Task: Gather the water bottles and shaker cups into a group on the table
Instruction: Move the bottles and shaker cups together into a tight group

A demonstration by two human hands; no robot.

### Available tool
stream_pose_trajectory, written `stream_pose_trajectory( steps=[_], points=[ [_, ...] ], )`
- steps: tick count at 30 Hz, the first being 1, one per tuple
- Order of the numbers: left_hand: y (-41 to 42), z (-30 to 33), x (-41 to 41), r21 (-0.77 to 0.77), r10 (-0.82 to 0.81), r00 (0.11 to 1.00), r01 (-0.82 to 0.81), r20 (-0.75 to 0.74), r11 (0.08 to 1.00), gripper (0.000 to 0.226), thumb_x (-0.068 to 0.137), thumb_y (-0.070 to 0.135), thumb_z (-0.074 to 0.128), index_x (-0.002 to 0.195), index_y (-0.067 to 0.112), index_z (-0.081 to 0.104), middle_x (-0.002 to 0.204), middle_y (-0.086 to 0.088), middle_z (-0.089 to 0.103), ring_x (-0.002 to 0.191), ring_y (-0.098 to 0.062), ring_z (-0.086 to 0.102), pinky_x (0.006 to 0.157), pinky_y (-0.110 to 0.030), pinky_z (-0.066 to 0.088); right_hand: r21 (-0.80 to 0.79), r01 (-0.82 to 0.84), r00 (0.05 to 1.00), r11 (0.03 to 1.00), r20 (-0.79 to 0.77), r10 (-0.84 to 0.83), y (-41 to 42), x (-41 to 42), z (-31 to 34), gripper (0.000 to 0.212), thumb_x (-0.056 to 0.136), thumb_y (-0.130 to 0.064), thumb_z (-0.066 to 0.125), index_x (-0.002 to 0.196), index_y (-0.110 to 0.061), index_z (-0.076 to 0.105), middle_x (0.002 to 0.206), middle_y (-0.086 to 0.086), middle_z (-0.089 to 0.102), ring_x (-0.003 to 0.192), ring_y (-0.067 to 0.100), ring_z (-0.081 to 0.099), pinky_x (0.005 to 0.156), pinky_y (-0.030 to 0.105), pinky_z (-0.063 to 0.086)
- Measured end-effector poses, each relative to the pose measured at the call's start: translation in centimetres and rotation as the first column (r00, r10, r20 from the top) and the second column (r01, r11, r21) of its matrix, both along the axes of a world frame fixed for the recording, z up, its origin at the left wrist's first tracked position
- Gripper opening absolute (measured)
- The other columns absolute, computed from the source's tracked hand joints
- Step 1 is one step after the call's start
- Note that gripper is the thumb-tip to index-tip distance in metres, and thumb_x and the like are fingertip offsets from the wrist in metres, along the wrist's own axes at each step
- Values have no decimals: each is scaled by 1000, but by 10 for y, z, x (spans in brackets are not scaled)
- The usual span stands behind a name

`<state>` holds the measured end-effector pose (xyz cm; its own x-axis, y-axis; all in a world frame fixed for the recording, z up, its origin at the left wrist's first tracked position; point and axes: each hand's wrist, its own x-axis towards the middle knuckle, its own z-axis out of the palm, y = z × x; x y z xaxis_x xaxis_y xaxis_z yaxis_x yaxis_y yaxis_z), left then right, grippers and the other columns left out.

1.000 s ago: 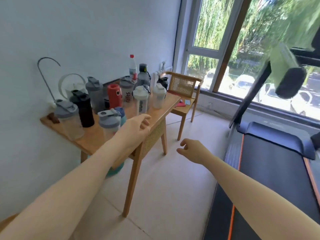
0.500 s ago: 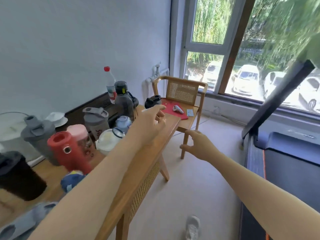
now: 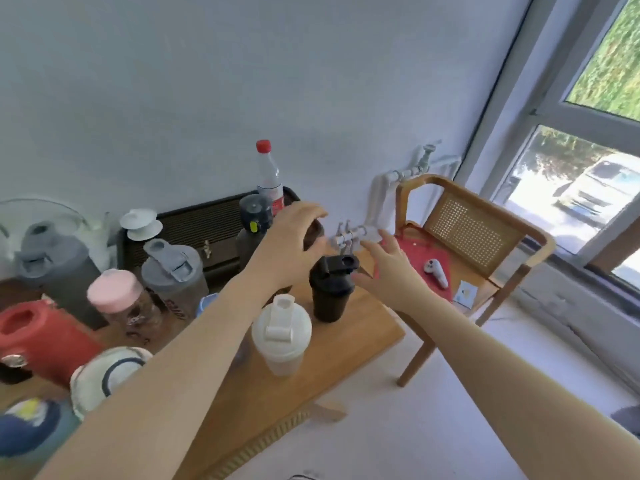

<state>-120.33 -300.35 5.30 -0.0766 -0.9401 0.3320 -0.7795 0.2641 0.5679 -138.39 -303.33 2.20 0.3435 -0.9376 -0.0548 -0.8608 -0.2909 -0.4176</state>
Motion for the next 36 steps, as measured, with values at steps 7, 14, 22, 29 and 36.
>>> stream_pose_trajectory(
  steps=[7,14,22,29,36],
  points=[
    [-49,-24,26,-90,444,892,-437,82,895,49,84,20,61,129,11,44,146,-14,31,135,-30,26,109,-39,26,143,-423,832,895,-331,446,-70,32,-19,84,82,-47,63,147,-21,18,157,6,16,141,30,20,111,47,29],
    [-74,-49,41,116,644,765,-639,-12,761,67,82,29,64,138,17,30,152,-14,16,138,-31,21,111,-45,27,241,-535,718,810,-374,586,-107,41,-43,102,70,-60,68,147,-24,12,152,2,26,129,30,42,95,44,46],
    [-88,-43,33,113,715,697,-706,-62,699,63,71,31,76,121,19,40,119,-9,58,108,-28,55,82,-36,46,72,-690,625,720,-443,643,-115,37,-64,100,65,-58,71,141,-29,13,137,10,42,116,36,49,86,44,50],
    [-62,-9,6,-19,762,567,-806,-312,592,63,68,30,79,119,18,44,118,-1,57,110,-18,53,85,-26,42,-22,-523,852,852,1,524,-144,14,-4,76,63,-54,70,125,-33,33,116,5,55,99,29,58,78,38,51],
    [-10,99,11,-338,704,492,-869,-512,362,60,67,31,79,116,19,47,108,10,53,97,-4,52,76,-2,41,-264,-495,786,828,269,556,-144,39,104,76,60,-46,75,124,-33,36,117,3,56,105,31,54,83,39,45]
  ],
)
